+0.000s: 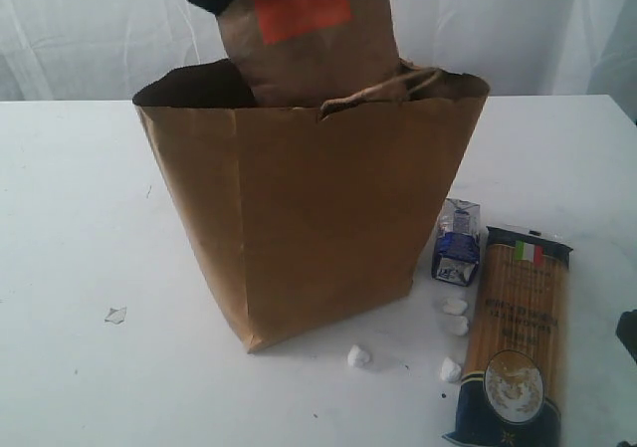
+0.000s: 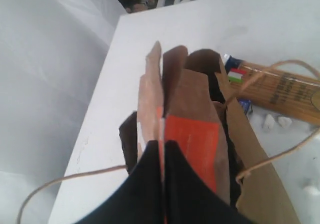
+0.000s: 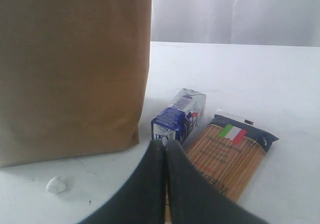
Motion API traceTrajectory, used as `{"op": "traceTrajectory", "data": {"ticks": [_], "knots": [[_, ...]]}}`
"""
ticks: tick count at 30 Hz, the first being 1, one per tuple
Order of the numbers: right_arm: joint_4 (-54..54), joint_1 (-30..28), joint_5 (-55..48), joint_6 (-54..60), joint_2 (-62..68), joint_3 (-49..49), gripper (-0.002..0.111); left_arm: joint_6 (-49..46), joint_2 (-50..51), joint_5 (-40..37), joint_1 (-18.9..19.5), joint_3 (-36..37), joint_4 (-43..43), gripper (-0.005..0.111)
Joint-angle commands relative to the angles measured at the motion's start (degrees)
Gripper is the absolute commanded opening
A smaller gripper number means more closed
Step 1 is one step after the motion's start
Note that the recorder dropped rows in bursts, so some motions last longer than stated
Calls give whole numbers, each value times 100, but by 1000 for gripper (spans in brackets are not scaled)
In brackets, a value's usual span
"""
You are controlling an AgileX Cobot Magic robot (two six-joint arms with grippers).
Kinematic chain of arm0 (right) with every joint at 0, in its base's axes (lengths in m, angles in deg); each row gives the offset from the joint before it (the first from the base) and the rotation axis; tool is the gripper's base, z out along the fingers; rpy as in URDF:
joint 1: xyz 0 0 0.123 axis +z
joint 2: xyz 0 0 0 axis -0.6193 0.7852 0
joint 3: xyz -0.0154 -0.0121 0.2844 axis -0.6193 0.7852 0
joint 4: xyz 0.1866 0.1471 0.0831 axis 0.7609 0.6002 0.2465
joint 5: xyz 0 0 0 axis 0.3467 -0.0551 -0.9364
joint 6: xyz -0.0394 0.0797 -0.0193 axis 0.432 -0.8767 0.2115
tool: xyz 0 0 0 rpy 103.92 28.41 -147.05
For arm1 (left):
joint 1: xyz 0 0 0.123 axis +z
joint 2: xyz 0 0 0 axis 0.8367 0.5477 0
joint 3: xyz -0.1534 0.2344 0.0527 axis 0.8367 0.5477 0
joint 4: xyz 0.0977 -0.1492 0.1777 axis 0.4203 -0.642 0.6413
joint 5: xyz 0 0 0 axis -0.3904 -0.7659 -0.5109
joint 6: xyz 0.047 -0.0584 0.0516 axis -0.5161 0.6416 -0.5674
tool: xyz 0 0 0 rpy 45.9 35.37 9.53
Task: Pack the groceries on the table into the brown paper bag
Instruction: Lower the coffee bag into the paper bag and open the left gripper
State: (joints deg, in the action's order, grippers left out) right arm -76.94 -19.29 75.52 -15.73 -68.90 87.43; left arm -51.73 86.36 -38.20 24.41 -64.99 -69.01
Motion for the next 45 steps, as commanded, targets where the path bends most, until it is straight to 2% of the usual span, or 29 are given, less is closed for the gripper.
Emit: {"op": "traceTrajectory", "data": {"ticks": [1, 16, 17, 19, 21, 23, 25, 27, 33, 39, 45], "knots": [[3, -37, -19, 45, -21, 12, 0, 345, 57, -232, -32, -64, 253, 0], [3, -37, -19, 45, -21, 12, 0, 618, 820, -604, -32, -64, 424, 1], [3, -37, -19, 45, -21, 12, 0, 618, 851, -673, -32, -64, 424, 4], [3, -37, -19, 45, -21, 12, 0, 633, 875, -750, -32, -64, 450, 19], [3, -37, -19, 45, -21, 12, 0, 773, 875, -761, -32, -64, 462, 40], [3, -37, -19, 45, -21, 12, 0, 1155, 821, -722, -32, -64, 462, 67], [3, -37, -19, 45, -21, 12, 0, 1355, 737, -736, -32, -64, 462, 81], [3, -37, -19, 45, -21, 12, 0, 1380, 619, -815, -32, -64, 504, 81], [3, -37, -19, 45, -21, 12, 0, 1567, 268, -1070, -32, -64, 908, 68], [3, -37, -19, 45, -21, 12, 0, 1777, -34, -1245, -32, -64, 1018, 68], [3, -37, -19, 45, -21, 12, 0, 2476, -708, -1650, -32, -64, 1087, 68]]}}
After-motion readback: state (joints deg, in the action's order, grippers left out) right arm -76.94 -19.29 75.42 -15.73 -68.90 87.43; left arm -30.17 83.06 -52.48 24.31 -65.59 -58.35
